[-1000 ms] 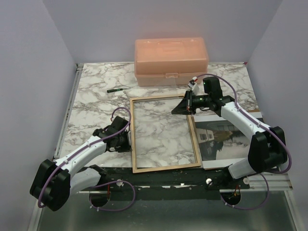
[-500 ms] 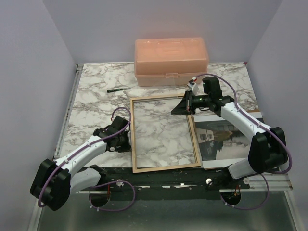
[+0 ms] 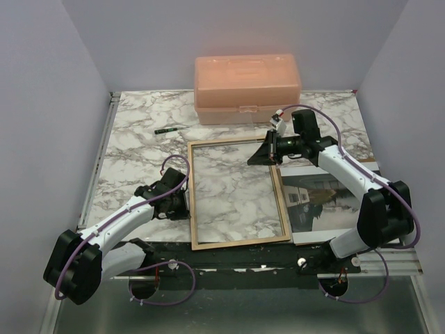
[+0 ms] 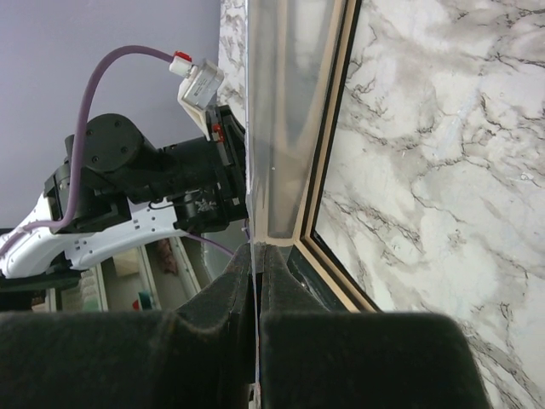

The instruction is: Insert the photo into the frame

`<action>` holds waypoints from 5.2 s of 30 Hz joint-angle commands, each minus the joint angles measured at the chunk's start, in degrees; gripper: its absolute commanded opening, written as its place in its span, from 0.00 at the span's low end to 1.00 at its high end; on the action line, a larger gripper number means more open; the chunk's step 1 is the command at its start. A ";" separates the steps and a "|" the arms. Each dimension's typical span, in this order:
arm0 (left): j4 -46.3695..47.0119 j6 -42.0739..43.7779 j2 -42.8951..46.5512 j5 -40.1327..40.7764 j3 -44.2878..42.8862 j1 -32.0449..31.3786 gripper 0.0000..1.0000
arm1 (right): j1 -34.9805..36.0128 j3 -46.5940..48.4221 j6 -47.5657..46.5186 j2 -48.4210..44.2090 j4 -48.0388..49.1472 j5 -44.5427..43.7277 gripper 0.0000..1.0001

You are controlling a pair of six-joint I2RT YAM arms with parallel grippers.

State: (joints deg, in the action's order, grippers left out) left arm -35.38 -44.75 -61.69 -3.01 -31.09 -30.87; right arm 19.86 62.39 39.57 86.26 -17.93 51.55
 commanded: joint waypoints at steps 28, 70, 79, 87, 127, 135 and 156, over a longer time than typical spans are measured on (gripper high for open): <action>-1.63 0.92 -1.11 4.32 0.34 -0.49 0.17 | 0.42 1.04 -3.79 1.51 -4.71 0.26 0.00; -1.58 0.74 -0.97 4.55 0.42 -0.72 0.17 | 0.44 -5.39 -8.31 -0.68 -8.32 -14.19 0.01; -1.45 1.08 -1.59 4.41 0.18 -0.94 0.17 | 0.45 -8.60 -7.73 -1.10 -6.72 -16.13 0.06; -1.58 0.94 -1.35 4.59 0.25 -1.12 0.17 | 0.45 -10.72 -8.05 -0.78 -6.04 -17.42 0.11; -1.89 0.90 -1.24 5.03 0.08 -1.94 0.17 | 2.42 -12.77 -9.71 -2.01 -9.42 -27.64 0.91; -1.80 0.72 -0.49 5.07 0.33 -2.05 0.17 | 4.84 -12.04 -10.28 0.67 -10.19 -31.10 0.95; -1.54 0.90 -0.29 5.28 0.20 -2.10 0.17 | 7.49 -6.80 -9.71 -1.42 -20.09 -42.41 1.00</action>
State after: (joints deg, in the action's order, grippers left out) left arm -36.12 -44.36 -61.63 -0.45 -31.59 -32.67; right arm 26.92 53.95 29.91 86.46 -35.48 12.16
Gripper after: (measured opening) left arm 0.170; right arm 0.997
